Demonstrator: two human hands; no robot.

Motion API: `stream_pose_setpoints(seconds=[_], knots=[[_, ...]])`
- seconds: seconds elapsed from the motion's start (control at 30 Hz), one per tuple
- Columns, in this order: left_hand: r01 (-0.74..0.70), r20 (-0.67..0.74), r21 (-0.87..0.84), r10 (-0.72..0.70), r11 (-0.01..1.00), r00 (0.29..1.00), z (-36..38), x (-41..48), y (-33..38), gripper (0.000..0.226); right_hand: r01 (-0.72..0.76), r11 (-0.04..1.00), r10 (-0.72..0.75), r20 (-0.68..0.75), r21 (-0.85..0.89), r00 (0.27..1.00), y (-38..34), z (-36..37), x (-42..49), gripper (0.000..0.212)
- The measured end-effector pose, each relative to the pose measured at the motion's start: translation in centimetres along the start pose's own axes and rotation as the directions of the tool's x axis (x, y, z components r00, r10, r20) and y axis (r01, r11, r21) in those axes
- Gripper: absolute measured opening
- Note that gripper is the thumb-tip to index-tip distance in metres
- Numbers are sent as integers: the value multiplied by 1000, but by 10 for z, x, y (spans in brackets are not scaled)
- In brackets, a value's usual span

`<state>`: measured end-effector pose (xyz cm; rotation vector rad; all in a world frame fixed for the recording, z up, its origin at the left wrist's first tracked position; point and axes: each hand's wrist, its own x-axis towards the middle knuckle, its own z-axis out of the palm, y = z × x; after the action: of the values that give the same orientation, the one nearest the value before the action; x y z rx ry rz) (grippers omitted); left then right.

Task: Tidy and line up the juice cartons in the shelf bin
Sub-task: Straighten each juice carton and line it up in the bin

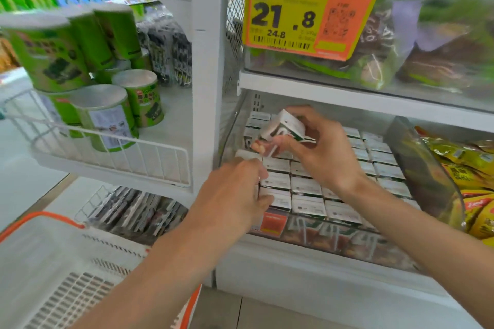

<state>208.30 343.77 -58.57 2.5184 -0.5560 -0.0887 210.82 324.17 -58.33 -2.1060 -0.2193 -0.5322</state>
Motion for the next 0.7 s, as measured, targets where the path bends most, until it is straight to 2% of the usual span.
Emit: stream_pose_setpoints(seconds=[0.2, 0.27, 0.4, 0.57, 0.63, 0.7], knots=[[-74, 0, -28, 74, 997, 997, -1, -1, -8, 27, -6, 987, 19, 76, -162, 997, 10, 20, 34, 44], [-94, -3, -40, 94, 995, 996, 0, -1, -10, 24, -19, 981, 42, 115, -192, 992, 10, 19, 41, 53], [-112, -2, -48, 112, 993, 994, 1, 1, -12, 24, 31, 955, 45, 246, -295, 968, 4, 13, 52, 62], [-129, -5, -48, 129, 990, 992, 2, 2, -14, 21, 69, 923, 97, 403, -378, 910, 6, 21, 49, 49], [-132, -4, -46, 132, 990, 991, 2, 2, -14, 19, 108, 901, 83, 411, -420, 908, 9, 25, 46, 46], [-134, -1, -42, 134, 990, 991, 2, 3, -14, 18, 82, 894, 93, 361, -440, 928, 13, 29, 40, 44]])
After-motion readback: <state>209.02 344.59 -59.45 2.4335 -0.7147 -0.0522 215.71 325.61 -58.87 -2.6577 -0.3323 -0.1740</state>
